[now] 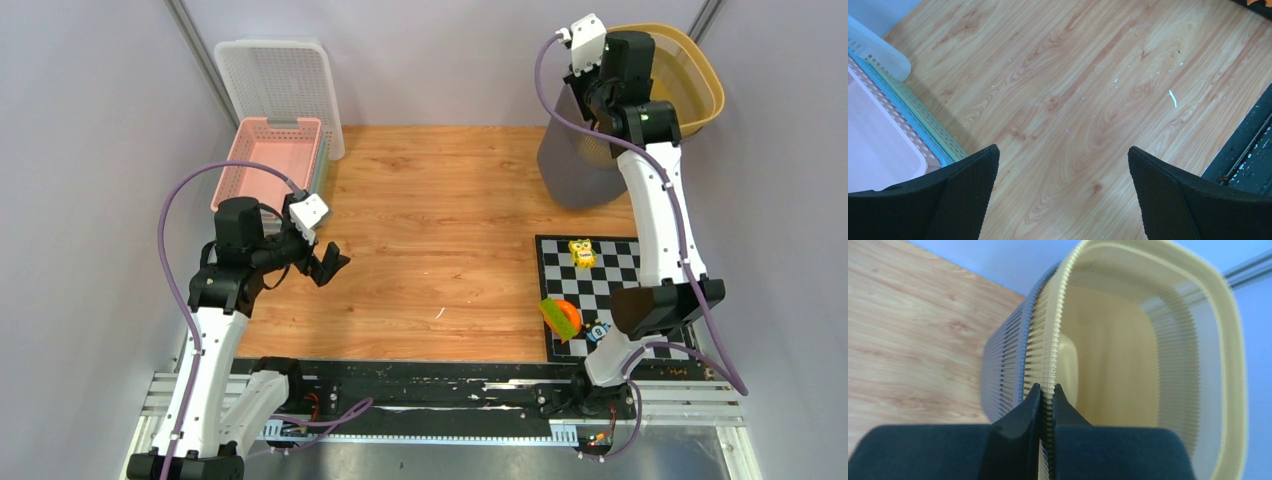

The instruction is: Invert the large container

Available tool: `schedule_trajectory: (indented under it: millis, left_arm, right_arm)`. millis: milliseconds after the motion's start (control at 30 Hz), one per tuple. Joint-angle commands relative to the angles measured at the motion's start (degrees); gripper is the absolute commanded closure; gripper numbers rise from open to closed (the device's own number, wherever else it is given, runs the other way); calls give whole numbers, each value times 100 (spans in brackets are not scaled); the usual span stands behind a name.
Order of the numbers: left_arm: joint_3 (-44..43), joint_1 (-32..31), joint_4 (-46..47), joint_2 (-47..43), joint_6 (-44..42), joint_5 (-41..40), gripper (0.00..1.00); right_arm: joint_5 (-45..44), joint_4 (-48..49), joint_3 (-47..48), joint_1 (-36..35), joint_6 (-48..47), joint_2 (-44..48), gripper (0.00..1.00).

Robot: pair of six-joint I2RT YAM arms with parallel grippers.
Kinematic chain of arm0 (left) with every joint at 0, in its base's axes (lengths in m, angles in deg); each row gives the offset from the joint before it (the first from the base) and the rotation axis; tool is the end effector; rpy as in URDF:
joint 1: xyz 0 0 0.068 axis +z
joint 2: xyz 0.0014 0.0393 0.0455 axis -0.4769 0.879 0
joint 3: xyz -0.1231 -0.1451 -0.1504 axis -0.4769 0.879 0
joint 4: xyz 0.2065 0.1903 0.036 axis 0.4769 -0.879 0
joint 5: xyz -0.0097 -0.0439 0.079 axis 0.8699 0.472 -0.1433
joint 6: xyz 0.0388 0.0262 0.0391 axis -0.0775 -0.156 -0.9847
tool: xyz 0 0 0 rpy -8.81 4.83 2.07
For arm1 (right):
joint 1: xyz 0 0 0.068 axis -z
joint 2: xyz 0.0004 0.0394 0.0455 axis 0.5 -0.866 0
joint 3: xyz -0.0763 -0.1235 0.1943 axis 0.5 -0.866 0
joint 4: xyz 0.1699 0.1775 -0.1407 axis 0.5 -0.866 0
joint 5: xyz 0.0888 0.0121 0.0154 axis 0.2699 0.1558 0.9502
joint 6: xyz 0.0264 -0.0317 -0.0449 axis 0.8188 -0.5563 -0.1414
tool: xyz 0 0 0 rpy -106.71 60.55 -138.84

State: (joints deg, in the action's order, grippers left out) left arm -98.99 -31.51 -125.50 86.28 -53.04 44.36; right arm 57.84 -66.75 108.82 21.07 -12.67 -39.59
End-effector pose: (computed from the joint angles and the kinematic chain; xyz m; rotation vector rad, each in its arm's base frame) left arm 0.2081 -0.0397 0.3193 0.8830 1.8097 -0.4493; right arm 0.3717 0.0542 0.4831 -0.4759 1.7900 -0.2765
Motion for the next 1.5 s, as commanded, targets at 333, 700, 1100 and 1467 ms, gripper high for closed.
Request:
schedule_trajectory:
  millis: [333, 700, 1100, 1467]
  left_arm:
    - [43, 7, 101, -27, -33, 94, 0]
    - [42, 1, 84, -28, -36, 65, 0]
    - [43, -3, 92, -32, -33, 59, 0]
    - [39, 3, 86, -28, -23, 41, 0]
  right_arm:
    - [96, 895, 406, 187, -108, 445, 98]
    - [-1576, 2238, -40, -338, -1508, 542, 98]
    - [-1269, 2082, 856, -543, -1562, 678, 98]
    - [-1091, 1723, 1285, -1250, -1574, 1350, 98]
